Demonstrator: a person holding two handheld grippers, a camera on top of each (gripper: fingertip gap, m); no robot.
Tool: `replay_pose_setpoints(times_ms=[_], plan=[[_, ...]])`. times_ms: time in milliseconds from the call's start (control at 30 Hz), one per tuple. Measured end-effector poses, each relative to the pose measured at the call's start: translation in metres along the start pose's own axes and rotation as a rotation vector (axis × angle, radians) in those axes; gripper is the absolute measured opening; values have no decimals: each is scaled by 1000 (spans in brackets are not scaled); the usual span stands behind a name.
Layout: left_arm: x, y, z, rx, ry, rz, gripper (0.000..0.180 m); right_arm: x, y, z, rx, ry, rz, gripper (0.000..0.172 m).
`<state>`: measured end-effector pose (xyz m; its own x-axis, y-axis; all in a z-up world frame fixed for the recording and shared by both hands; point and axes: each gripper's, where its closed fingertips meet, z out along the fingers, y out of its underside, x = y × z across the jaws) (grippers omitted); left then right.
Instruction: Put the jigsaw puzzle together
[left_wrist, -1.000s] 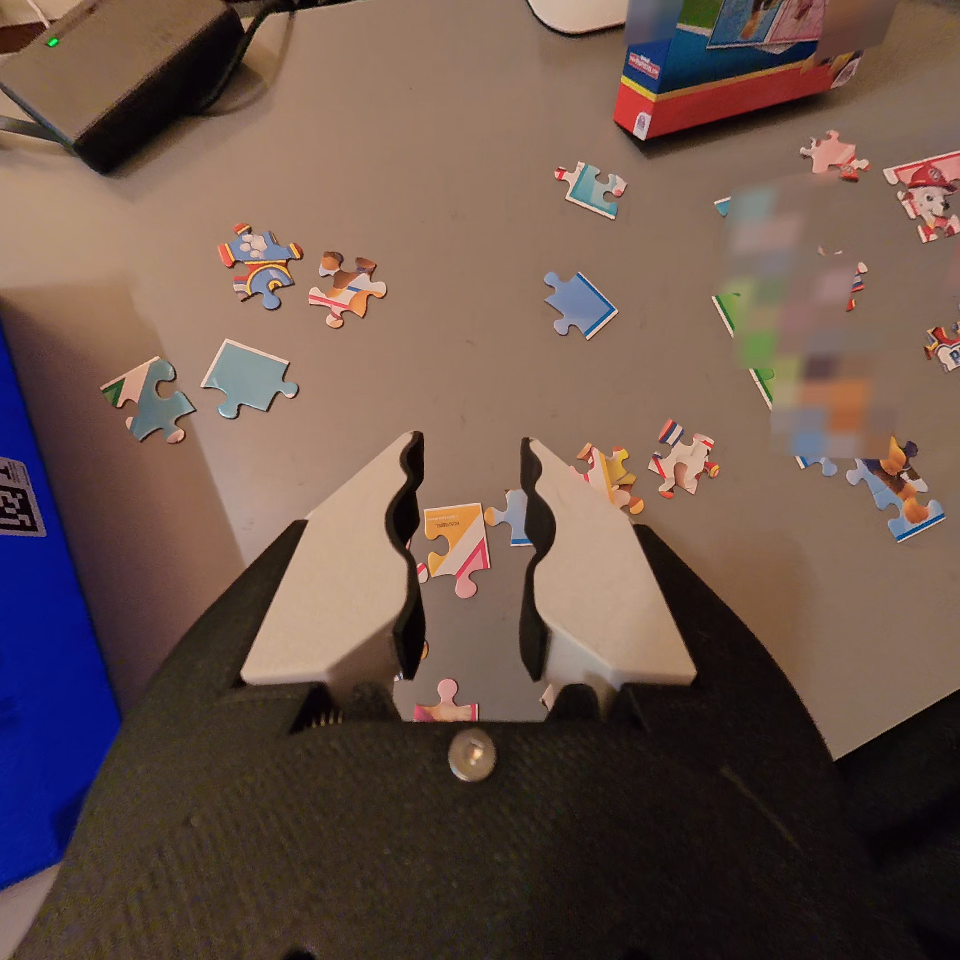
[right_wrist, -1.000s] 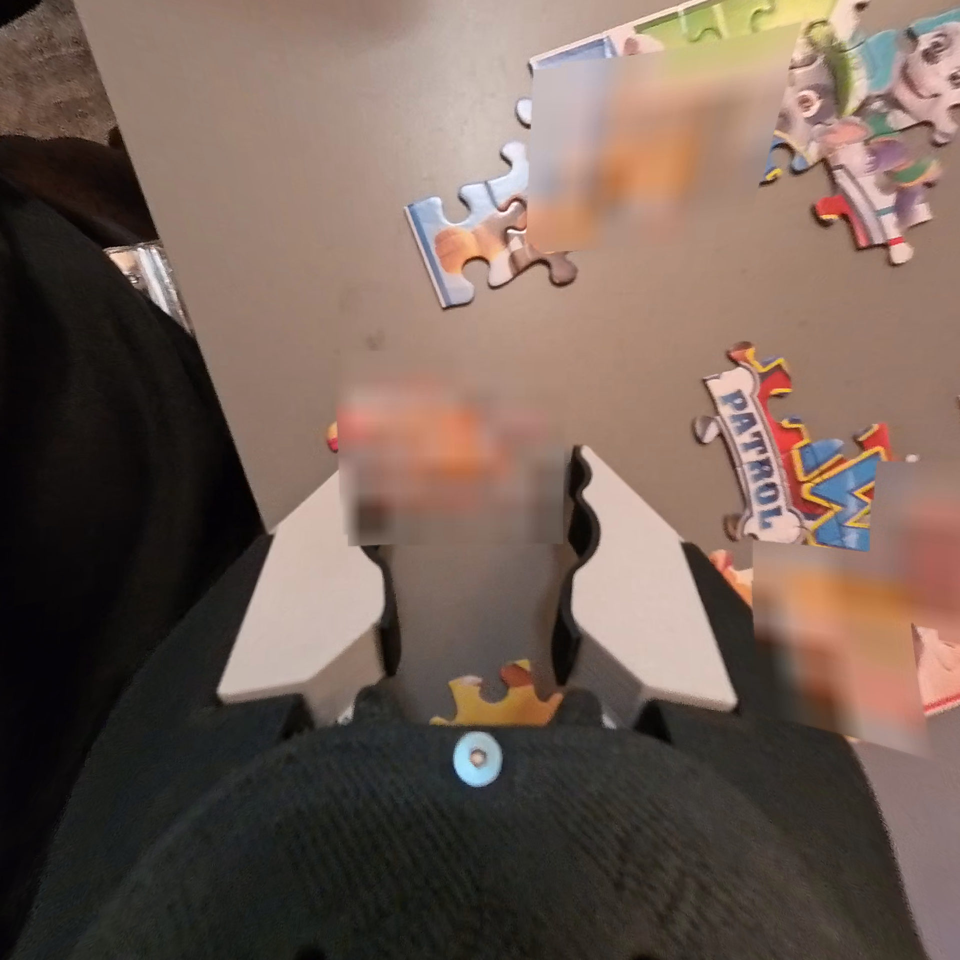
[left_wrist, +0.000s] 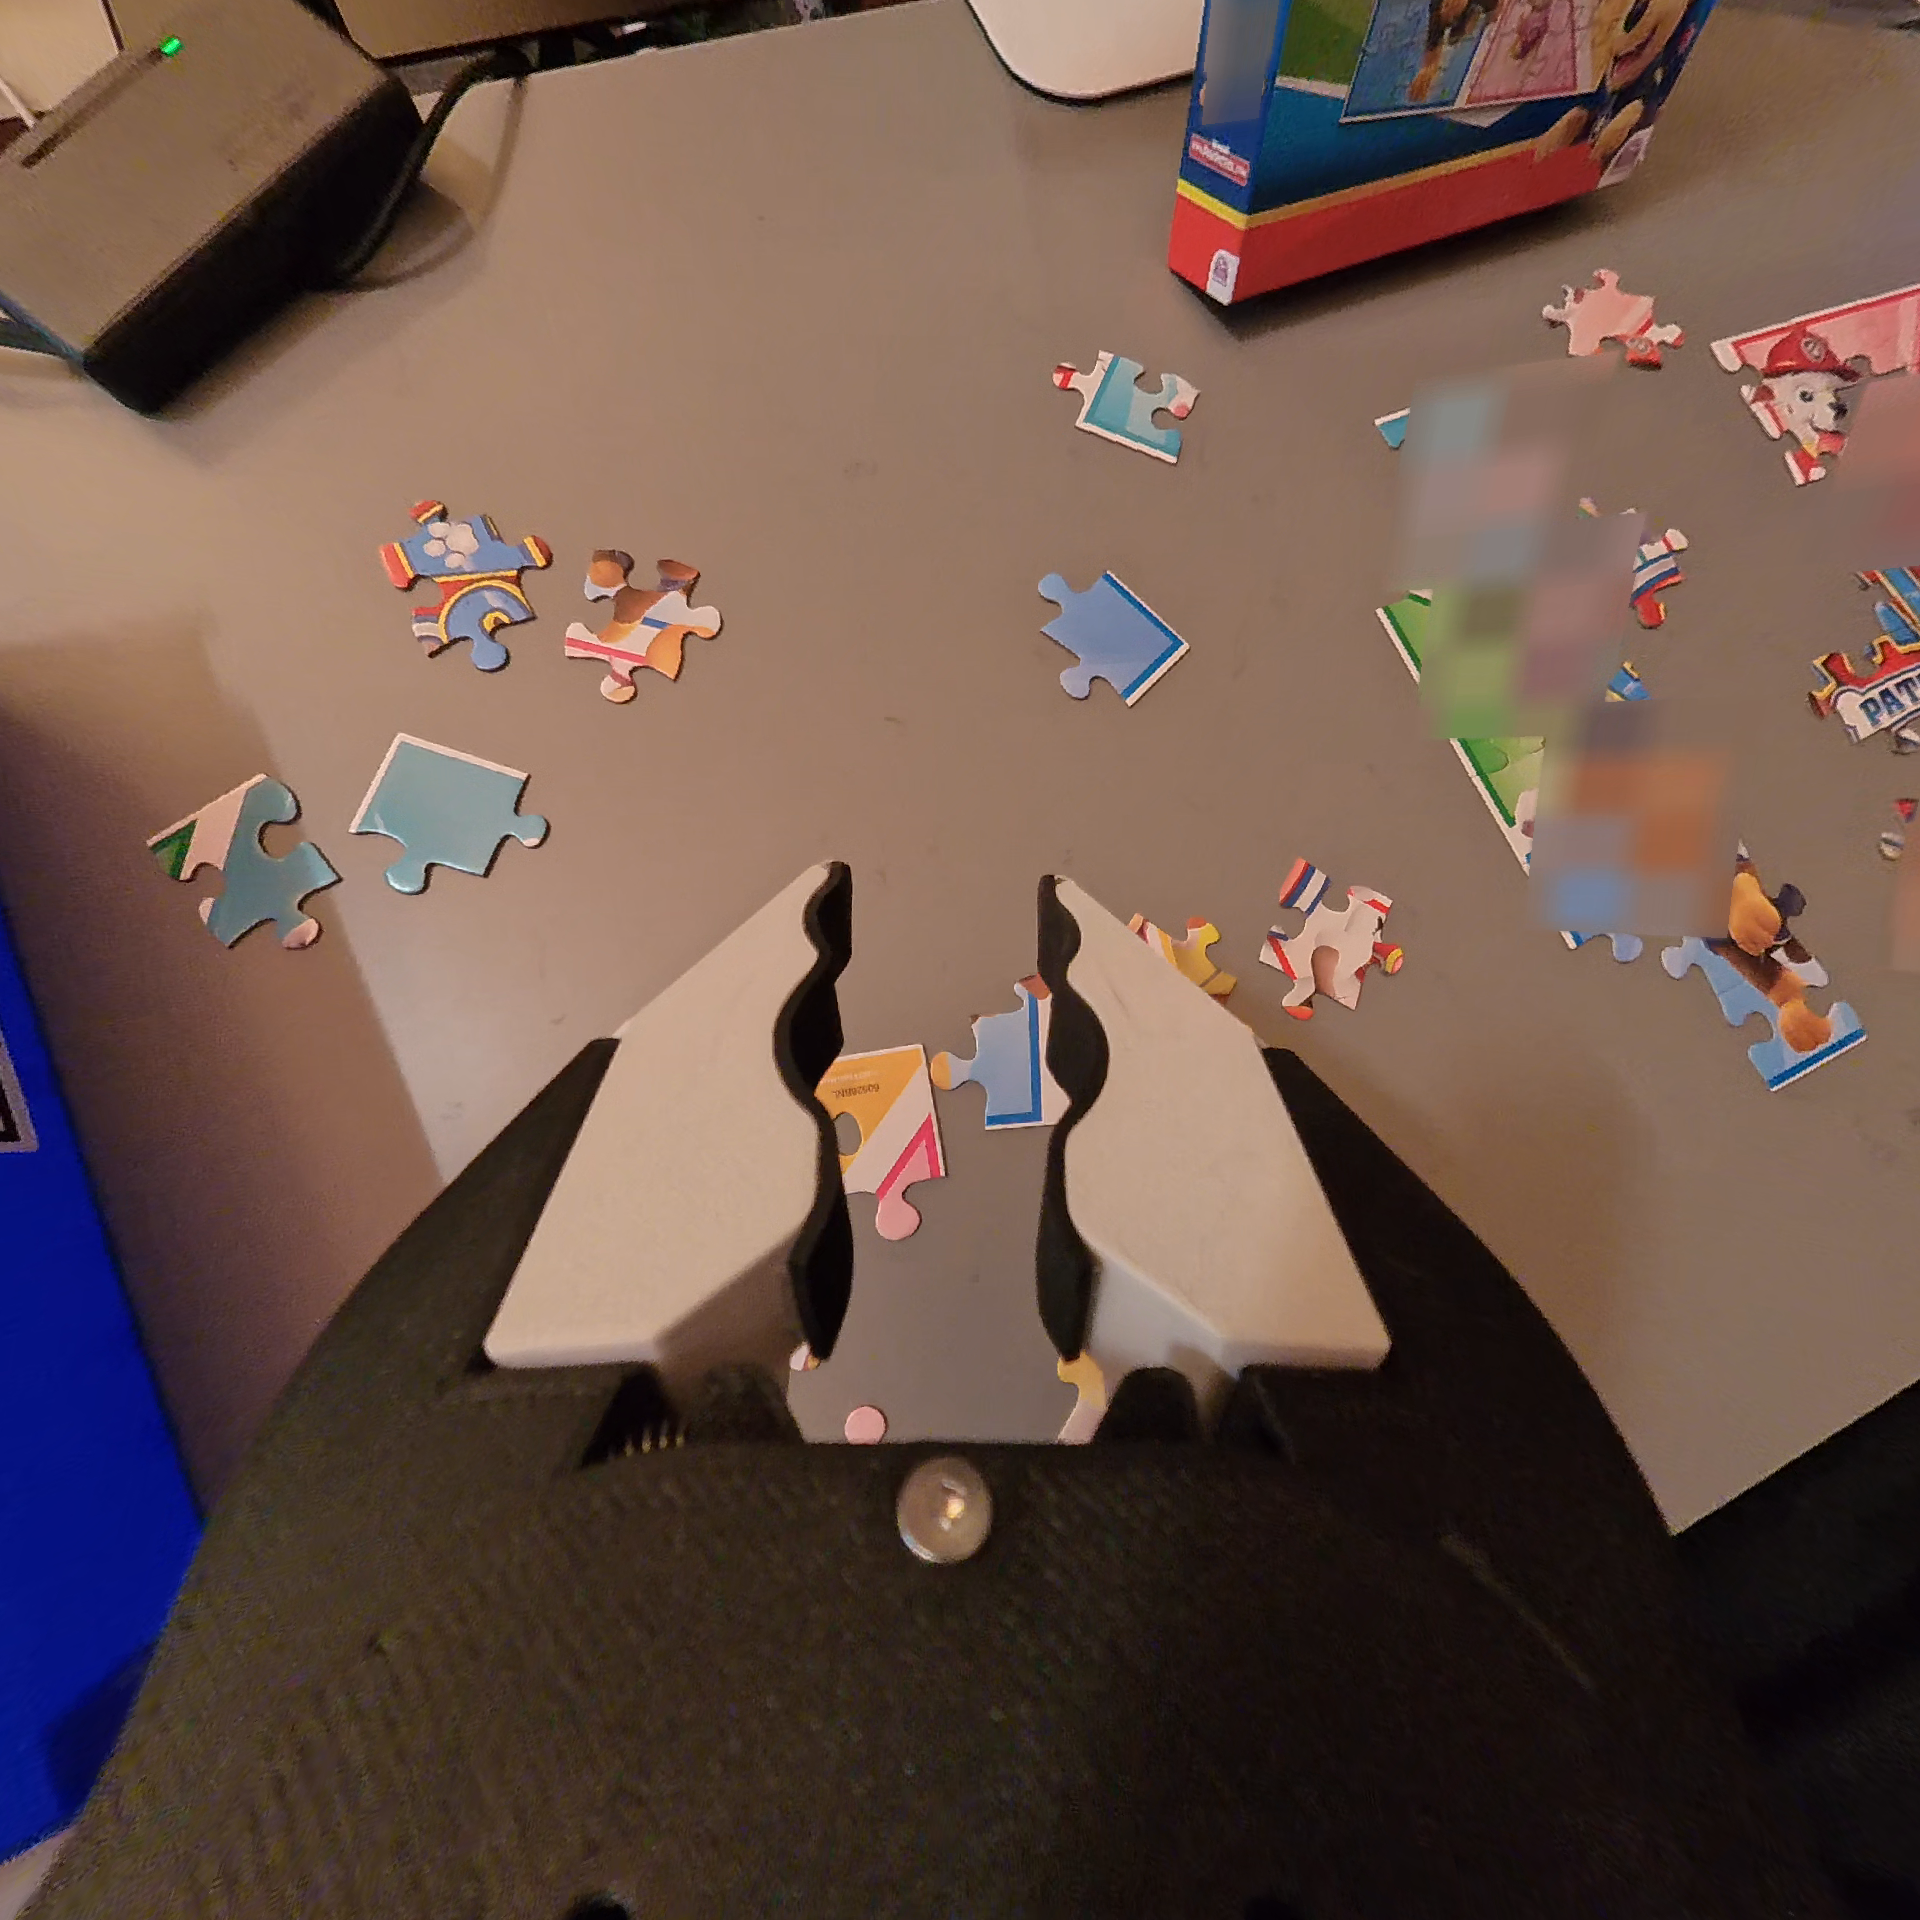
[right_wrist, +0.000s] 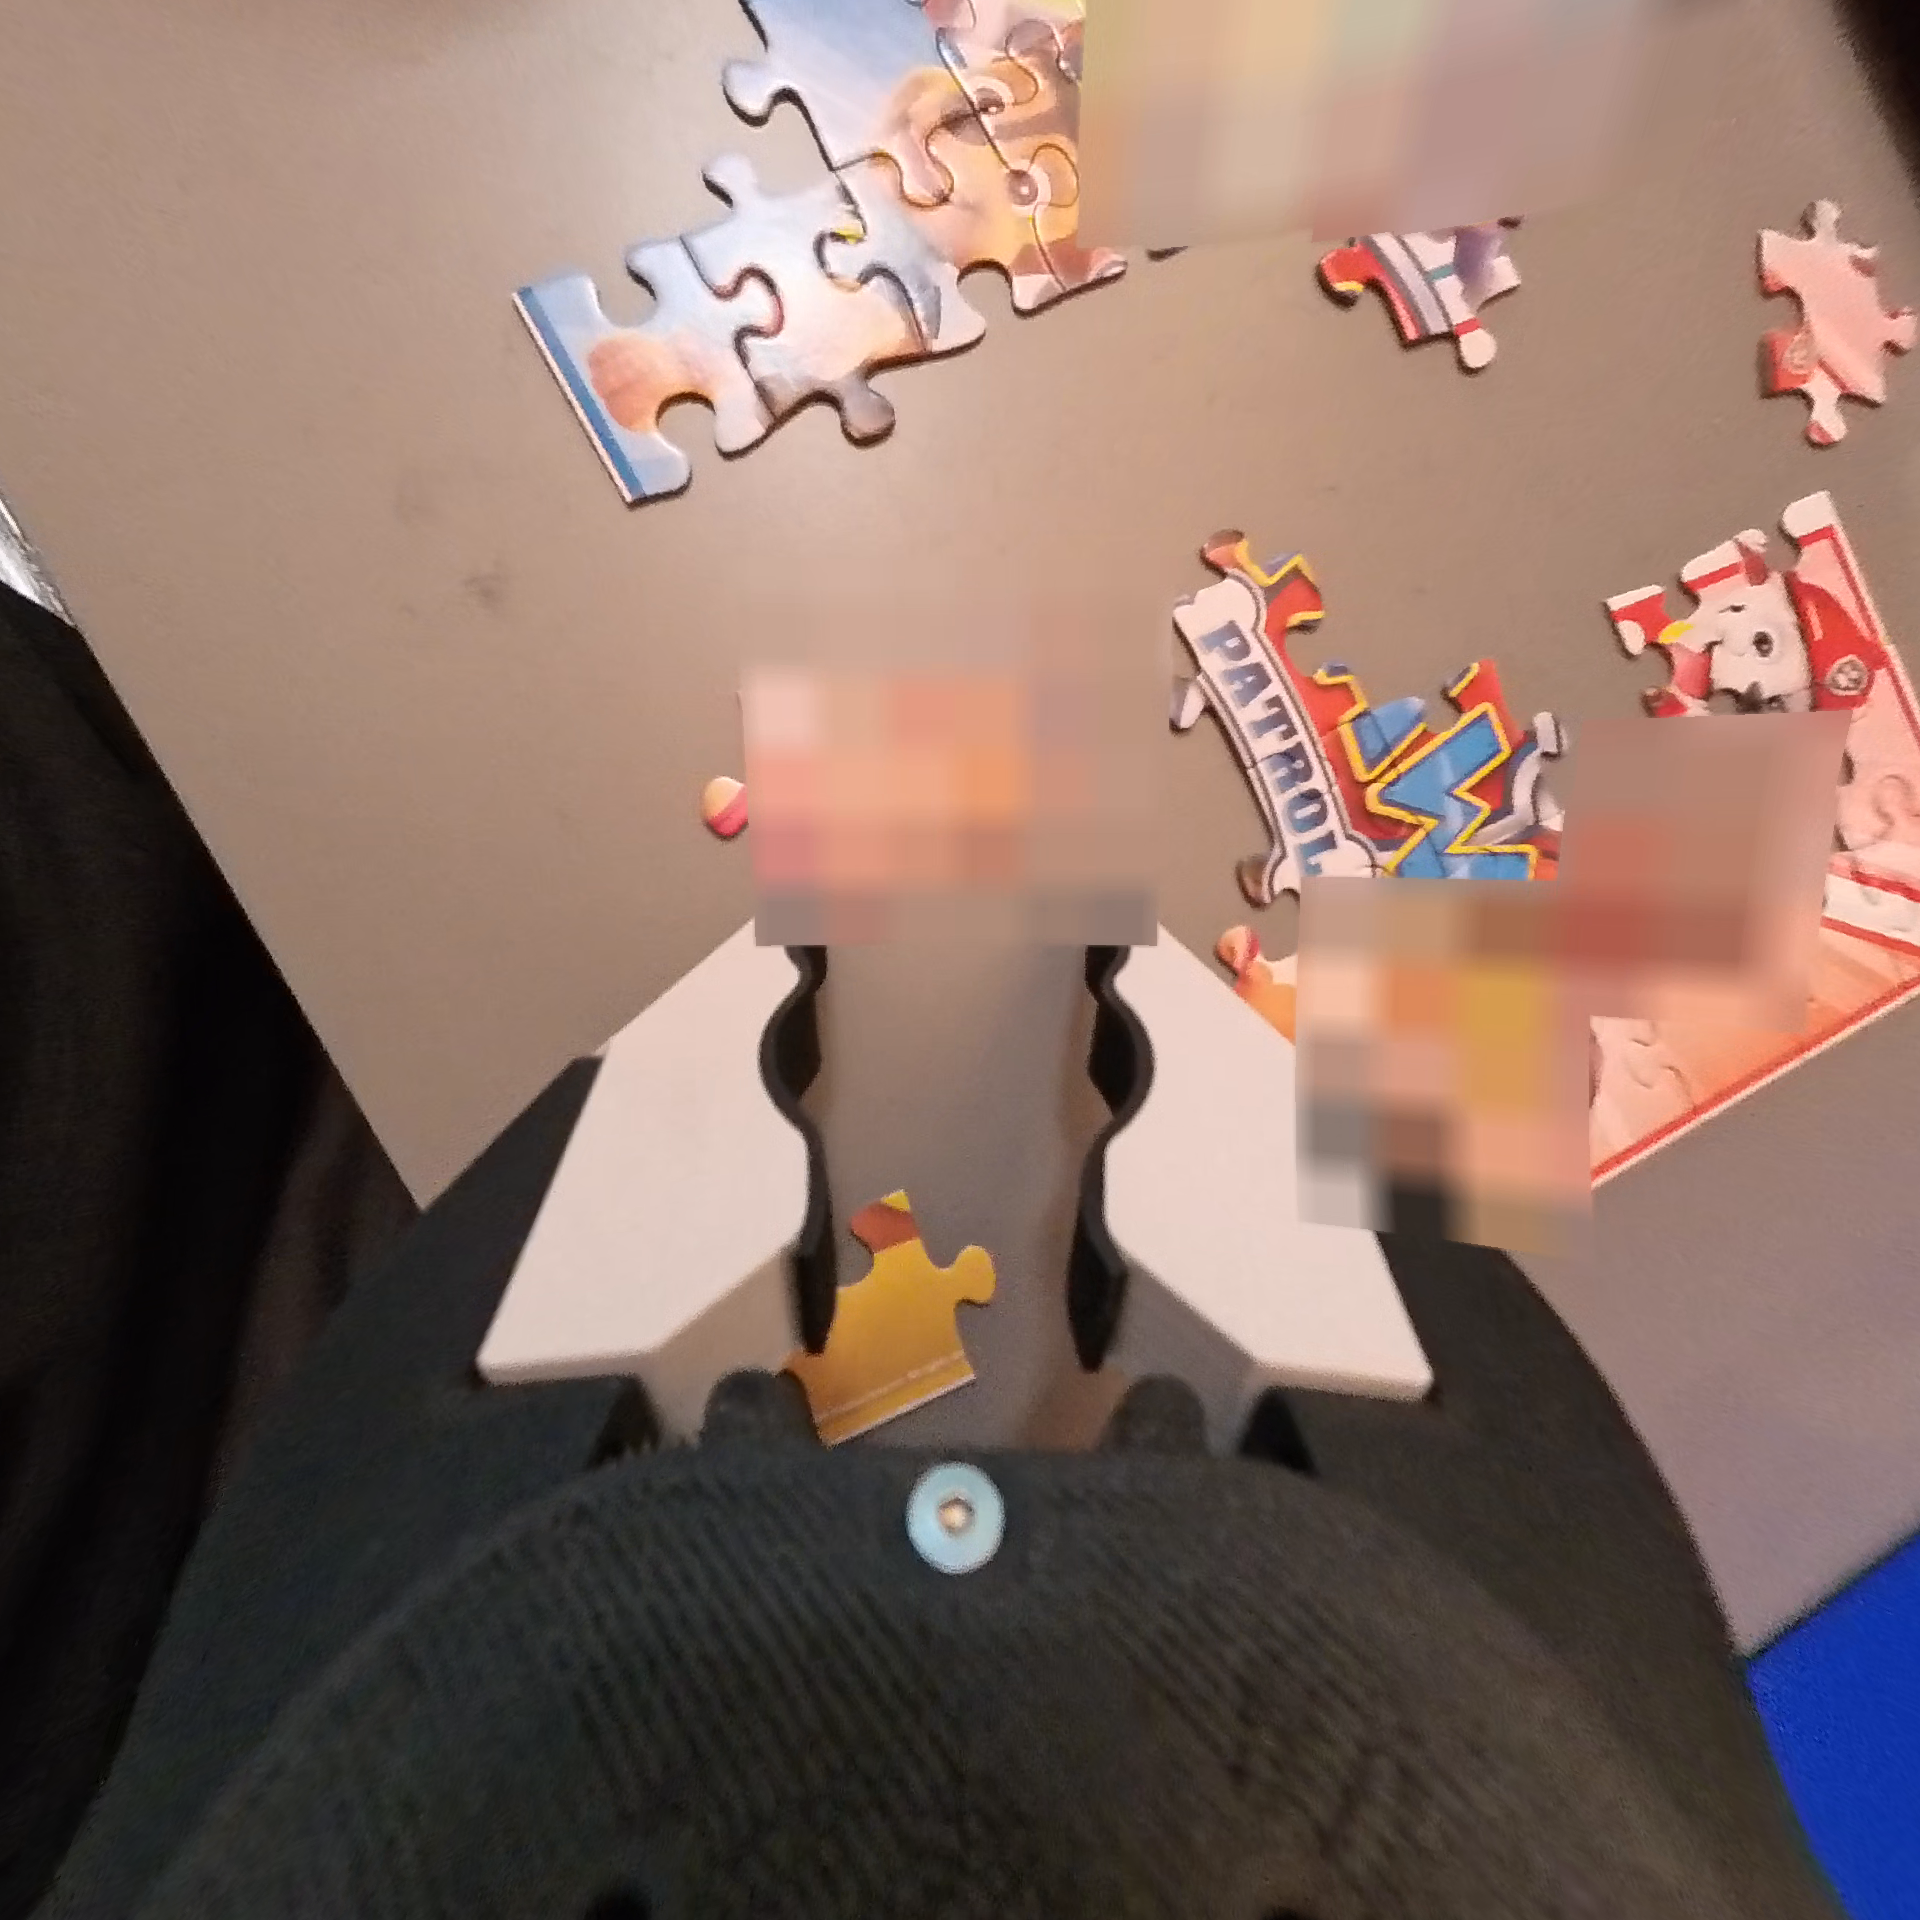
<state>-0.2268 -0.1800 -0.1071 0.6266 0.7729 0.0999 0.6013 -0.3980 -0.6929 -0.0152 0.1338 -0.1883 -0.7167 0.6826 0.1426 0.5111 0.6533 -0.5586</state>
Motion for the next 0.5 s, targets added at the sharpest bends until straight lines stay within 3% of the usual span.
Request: replay_pose_setpoints(times_ms=[300,500], plan=[[4,1,6,-16,-1,18,33,-22,-15,6,64,-135,45,66],[4,1,7,-19,-1,19,33,-16,-6,7,54,-130,77,60]])
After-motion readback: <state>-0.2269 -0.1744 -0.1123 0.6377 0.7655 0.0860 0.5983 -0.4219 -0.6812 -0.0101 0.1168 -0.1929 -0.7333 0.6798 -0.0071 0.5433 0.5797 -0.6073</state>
